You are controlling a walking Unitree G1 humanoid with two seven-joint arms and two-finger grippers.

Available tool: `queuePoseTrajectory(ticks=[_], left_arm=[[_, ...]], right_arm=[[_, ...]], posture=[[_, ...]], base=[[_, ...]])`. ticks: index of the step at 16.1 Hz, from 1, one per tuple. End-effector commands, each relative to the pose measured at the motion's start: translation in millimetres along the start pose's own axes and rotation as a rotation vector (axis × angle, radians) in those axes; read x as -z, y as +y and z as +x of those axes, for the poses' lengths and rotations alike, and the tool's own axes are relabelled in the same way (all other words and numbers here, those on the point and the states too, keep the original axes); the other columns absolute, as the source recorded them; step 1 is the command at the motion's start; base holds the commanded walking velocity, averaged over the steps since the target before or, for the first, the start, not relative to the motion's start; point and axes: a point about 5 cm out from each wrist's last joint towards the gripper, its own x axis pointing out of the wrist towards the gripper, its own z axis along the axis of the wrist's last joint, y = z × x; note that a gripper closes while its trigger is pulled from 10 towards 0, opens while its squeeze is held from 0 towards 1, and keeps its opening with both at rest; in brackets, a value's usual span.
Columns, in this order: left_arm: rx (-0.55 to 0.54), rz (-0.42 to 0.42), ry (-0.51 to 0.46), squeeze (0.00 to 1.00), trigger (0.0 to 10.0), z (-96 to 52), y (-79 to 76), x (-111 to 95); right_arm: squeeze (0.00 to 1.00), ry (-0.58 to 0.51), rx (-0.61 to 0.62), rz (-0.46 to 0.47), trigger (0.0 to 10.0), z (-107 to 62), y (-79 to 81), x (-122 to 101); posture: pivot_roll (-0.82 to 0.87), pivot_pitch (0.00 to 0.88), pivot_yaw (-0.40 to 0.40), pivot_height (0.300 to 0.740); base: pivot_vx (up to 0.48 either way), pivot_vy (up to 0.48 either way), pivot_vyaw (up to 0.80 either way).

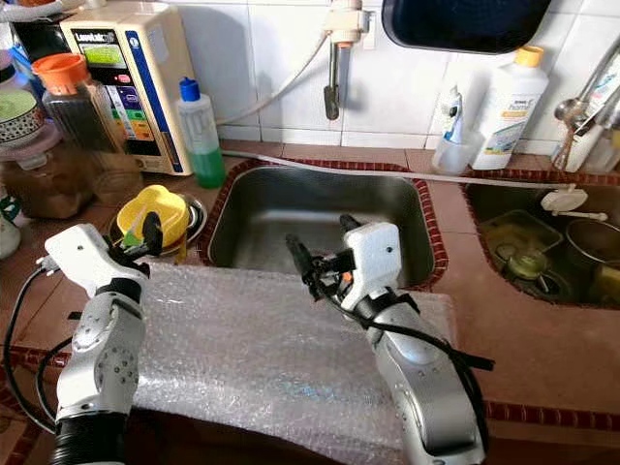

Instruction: Kitchen organization

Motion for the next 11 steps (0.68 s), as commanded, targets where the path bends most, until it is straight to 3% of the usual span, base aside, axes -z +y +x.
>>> queuePoseTrajectory(ticks=[1,3,7,11], left_arm=[[-0.021,-0.032,0.016,0.00,9.8,3.7,-0.3,-1],[-0.035,-0.045,0.024,0.00,10.0,4.5,1.9,-1],[-0.027,-0.058,0.037,0.00,10.0,4.8,1.1,-1],[-0.016,-0.074,0.051,0.00,10.0,4.1,-0.8,1]], right_arm=[[0.00,-0.004,-0.028,0.011,10.0,0.4,4.3,-3],[0.00,0.012,-0.092,0.065,10.0,-3.3,7.1,-2],[0.00,0.020,-0.105,0.036,10.0,-7.1,-3.2,-5],[0.00,0.007,-0.141,0.037,10.0,-9.0,-2.9,-9]], posture=[[-0.07,0.000,0.044,0.740],[-0.07,0.000,0.044,0.740],[-0.07,0.000,0.044,0.740],[-0.07,0.000,0.043,0.740]], base=[[0.000,0.000,0.00],[0.000,0.000,0.00],[0.000,0.000,0.00],[0.000,0.000,0.00]])
